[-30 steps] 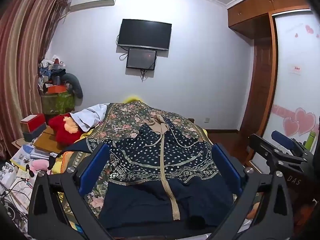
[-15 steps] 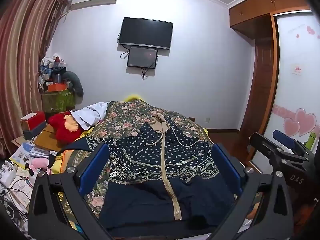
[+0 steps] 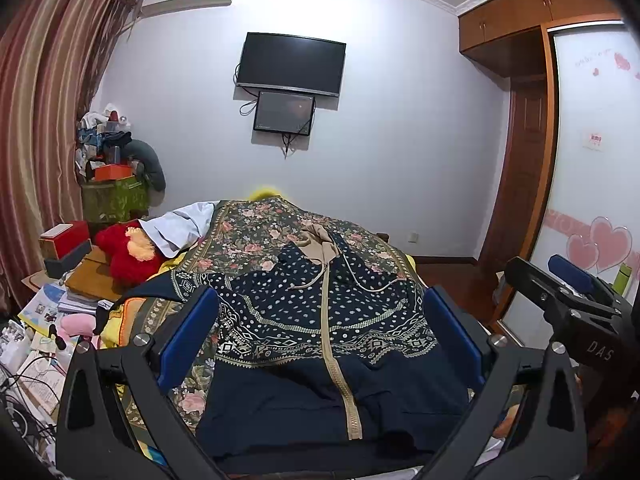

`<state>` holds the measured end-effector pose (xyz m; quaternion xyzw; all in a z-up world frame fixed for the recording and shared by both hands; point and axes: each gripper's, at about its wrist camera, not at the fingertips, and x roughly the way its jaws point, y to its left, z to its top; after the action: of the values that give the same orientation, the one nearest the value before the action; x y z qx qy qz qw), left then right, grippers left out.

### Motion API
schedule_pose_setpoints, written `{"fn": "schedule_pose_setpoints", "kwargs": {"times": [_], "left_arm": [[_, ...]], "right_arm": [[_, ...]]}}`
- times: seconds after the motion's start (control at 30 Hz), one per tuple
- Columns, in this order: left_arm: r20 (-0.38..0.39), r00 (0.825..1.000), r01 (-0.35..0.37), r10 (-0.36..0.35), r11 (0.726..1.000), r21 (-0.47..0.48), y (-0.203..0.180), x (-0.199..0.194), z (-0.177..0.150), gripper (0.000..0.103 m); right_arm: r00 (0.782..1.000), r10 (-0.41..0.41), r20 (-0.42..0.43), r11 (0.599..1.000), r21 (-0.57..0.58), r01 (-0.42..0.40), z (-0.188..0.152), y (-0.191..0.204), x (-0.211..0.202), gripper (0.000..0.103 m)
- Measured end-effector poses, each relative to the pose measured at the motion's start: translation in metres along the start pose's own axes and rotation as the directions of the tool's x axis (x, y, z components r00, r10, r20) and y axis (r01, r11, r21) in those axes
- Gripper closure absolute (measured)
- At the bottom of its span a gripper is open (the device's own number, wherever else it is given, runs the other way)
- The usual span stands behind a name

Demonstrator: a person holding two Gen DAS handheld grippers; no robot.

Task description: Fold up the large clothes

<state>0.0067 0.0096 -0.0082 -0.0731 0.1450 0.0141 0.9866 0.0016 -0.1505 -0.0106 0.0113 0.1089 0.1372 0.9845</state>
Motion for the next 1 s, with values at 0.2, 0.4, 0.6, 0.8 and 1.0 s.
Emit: {"fn": "schedule_pose_setpoints", "kwargs": {"times": [0.2,0.4,0.6,0.8,1.0], "left_arm": [[0.004,1.000,0.000,0.000,1.000,0.003,0.001,-0.001,0.000,0.000],[0.012,1.000,0.000,0.000,1.000,0.010,-0.001,-0.004,0.001,0.000],[0.016,1.000,-0.001,0.001,1.000,0.016,-0.003,-0.007,0.002,0.000],[0.016,1.000,-0.001,0.001,1.000,0.016,-0.004,-0.008,0.002,0.000],[0.017,1.000,-0.002,0.002,1.000,0.015,-0.005,-0.008,0.002,0.000]], "right_arm": [[1.000,-0.001,0.004,1.000,0.000,0.001,0.005,0.000,-0.002,0.000],[1.000,0.001,0.010,1.000,-0.001,-0.001,0.010,-0.001,-0.005,0.000],[1.000,0.001,0.013,1.000,-0.002,-0.001,0.010,-0.001,-0.005,0.000],[1.000,0.002,0.017,1.000,-0.003,-0.002,0.012,0.000,-0.008,0.000],[1.000,0.002,0.017,1.000,-0.004,-0.002,0.011,0.001,-0.008,0.000]]}}
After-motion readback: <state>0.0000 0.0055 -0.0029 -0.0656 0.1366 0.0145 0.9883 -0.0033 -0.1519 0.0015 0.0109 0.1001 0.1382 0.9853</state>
